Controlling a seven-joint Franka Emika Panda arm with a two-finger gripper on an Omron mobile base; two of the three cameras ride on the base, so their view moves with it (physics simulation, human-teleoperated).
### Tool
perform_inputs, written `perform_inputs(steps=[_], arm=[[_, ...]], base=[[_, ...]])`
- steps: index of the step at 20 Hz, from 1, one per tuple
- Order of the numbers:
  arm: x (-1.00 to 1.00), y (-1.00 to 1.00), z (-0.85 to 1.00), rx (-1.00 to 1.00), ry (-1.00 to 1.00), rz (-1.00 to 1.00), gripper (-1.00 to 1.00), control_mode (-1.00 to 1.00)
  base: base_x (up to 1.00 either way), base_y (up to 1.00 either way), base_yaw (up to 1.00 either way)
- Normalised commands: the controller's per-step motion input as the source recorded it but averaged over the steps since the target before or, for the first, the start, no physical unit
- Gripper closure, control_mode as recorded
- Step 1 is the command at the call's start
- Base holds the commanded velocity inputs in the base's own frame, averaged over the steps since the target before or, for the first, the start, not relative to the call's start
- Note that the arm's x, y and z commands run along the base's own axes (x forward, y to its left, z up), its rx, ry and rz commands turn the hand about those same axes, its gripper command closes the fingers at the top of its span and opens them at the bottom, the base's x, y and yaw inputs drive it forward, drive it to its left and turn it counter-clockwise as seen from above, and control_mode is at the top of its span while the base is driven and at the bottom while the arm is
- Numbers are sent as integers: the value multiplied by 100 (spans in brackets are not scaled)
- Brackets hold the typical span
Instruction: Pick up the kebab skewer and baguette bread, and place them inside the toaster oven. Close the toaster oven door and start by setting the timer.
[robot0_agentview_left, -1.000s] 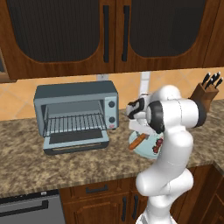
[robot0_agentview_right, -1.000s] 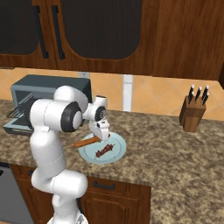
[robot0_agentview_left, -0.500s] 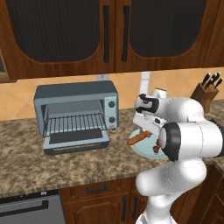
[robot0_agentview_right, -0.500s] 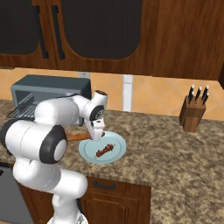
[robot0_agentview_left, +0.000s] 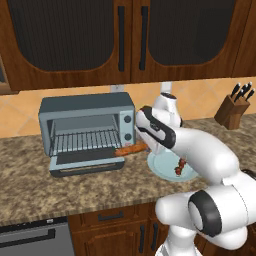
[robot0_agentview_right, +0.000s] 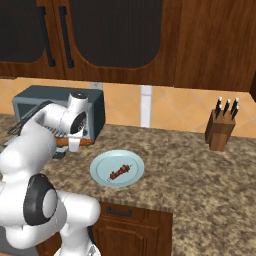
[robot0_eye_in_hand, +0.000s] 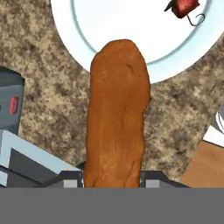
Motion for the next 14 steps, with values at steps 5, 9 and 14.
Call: perform_inputs(steps=[5, 9, 14], arm=[[13, 100, 23, 4, -1, -23, 100, -100], [54, 86, 5, 1, -1, -15, 100, -100], [32, 48, 23, 0, -10, -9, 100, -100]], base=[[0, 0, 0], [0, 0, 0], [0, 0, 0]])
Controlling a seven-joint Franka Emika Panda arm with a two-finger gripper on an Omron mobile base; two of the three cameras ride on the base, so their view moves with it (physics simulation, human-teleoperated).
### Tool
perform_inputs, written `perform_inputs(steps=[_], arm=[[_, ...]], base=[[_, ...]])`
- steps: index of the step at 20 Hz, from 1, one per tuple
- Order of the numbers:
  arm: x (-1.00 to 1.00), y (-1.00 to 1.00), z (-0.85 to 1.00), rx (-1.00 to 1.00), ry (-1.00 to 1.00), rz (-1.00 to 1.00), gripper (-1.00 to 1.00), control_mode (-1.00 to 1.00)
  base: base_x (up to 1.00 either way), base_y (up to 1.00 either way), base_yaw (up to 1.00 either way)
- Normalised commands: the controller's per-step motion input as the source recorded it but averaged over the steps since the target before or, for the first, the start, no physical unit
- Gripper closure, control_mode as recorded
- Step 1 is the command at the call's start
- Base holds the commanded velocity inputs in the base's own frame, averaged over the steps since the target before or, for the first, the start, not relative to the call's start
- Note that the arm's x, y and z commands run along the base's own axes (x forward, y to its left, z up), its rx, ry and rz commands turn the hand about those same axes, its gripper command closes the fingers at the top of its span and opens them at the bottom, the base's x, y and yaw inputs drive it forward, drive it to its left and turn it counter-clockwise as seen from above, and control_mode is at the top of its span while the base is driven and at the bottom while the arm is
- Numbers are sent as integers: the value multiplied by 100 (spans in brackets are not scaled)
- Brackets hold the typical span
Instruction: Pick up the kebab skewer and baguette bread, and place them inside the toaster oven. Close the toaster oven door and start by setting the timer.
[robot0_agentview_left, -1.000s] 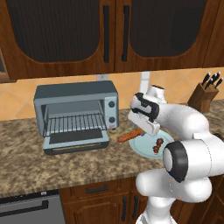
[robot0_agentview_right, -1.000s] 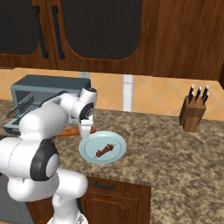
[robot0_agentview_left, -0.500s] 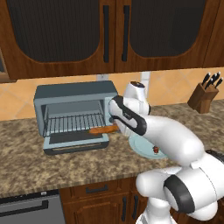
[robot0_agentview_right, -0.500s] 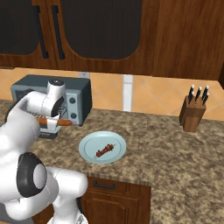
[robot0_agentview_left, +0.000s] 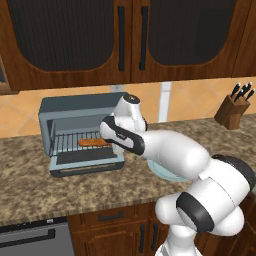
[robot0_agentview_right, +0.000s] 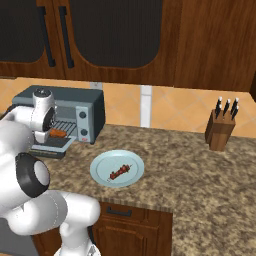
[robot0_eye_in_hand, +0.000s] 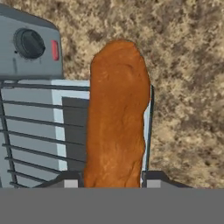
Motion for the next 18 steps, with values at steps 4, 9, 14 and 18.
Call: perform_inputs(steps=[4, 9, 14, 18], arm=[[16, 43, 4, 0, -20, -7, 100, -100], [19, 12, 0, 0, -23, -6, 100, -100], [7, 0, 0, 0, -19, -8, 100, -100], [19, 0, 8, 0, -2, -5, 100, -100]], base=[[0, 0, 0], [0, 0, 0], [0, 0, 0], [0, 0, 0]])
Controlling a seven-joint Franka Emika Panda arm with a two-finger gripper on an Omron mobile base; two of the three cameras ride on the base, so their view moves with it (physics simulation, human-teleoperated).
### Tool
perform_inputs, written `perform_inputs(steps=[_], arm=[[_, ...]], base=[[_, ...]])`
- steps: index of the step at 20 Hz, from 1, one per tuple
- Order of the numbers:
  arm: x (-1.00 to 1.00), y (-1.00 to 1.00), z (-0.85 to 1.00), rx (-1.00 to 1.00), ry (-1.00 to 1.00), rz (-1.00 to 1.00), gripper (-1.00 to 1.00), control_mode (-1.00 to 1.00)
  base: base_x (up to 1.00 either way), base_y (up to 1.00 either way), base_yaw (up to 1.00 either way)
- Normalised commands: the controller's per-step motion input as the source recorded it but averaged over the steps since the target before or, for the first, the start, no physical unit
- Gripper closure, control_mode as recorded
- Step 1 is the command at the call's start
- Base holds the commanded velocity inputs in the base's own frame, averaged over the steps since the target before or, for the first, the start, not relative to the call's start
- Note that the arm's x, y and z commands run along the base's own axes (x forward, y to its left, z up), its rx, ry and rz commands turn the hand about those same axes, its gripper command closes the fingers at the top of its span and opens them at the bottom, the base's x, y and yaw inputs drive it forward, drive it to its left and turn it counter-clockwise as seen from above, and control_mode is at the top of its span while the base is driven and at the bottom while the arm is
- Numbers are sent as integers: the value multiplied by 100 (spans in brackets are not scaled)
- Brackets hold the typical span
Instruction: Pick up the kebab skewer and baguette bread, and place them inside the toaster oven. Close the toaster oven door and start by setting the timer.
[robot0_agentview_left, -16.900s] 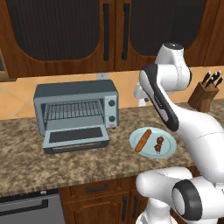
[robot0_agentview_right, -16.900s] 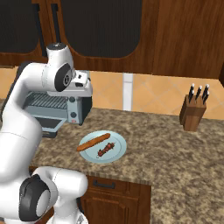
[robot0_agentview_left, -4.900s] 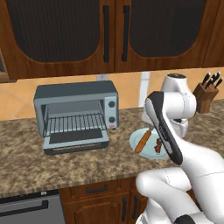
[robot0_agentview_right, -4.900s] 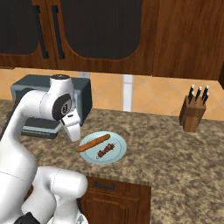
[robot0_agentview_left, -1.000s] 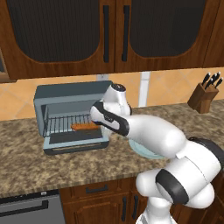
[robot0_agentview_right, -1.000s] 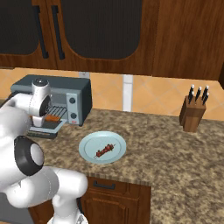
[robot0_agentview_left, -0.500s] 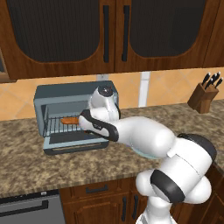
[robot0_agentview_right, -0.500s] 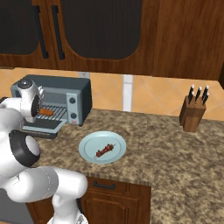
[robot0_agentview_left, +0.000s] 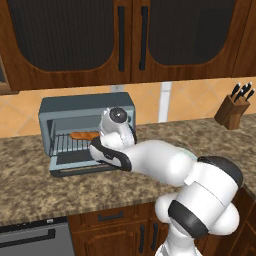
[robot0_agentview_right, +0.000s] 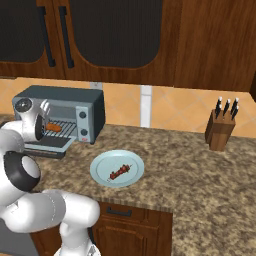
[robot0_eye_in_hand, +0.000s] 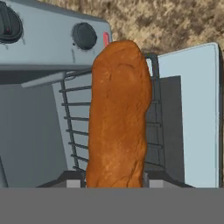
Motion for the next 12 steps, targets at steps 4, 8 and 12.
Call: perform_inputs(steps=[4, 8, 12], arm=[[27, 2, 0, 0, 0, 0, 100, -100], [26, 2, 0, 0, -1, 0, 100, -100], [32, 8, 0, 0, -4, 0, 100, -100]], base=[[0, 0, 0], [0, 0, 0], [0, 0, 0]])
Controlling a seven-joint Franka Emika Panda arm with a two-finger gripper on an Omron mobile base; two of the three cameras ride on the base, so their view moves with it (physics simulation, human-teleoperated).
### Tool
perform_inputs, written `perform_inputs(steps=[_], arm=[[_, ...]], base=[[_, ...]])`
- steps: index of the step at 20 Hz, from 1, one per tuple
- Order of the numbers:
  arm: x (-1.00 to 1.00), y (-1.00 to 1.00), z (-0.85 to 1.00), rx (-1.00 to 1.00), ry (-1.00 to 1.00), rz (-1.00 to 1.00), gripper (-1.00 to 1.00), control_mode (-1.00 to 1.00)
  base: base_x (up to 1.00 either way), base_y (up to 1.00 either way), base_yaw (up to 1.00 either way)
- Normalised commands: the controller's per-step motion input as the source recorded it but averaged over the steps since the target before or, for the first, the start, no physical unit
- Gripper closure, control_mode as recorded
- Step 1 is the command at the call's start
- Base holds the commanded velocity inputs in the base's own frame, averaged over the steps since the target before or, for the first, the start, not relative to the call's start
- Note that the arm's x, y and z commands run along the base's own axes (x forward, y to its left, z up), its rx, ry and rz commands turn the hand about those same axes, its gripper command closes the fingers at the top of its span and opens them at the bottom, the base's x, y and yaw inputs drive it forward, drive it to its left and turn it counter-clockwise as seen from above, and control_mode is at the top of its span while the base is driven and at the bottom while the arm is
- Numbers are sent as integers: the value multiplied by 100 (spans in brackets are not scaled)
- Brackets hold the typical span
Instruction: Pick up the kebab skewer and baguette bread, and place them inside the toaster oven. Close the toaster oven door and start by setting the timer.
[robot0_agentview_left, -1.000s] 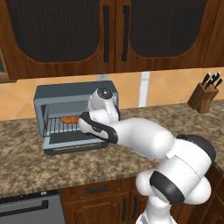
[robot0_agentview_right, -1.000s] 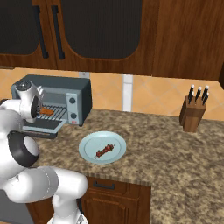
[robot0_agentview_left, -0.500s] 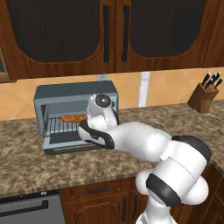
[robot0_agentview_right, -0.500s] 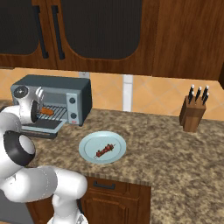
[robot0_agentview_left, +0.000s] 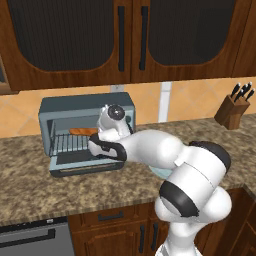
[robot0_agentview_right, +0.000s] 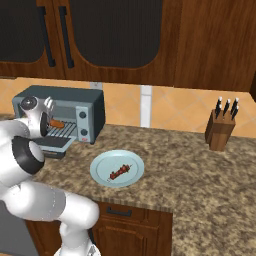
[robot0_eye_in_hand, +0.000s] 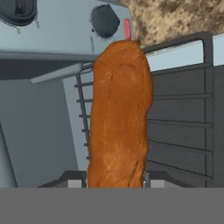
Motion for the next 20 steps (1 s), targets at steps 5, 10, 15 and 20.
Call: perform_inputs(steps=[5, 10, 15, 20], arm=[[18, 20, -3, 0, -3, 0, 100, -100], [26, 16, -9, 0, -2, 0, 100, -100], [1, 3, -25, 0, 0, 0, 100, -100], [3, 5, -13, 0, -2, 0, 100, -100]], base=[[0, 0, 0], [0, 0, 0], [0, 0, 0], [0, 0, 0]])
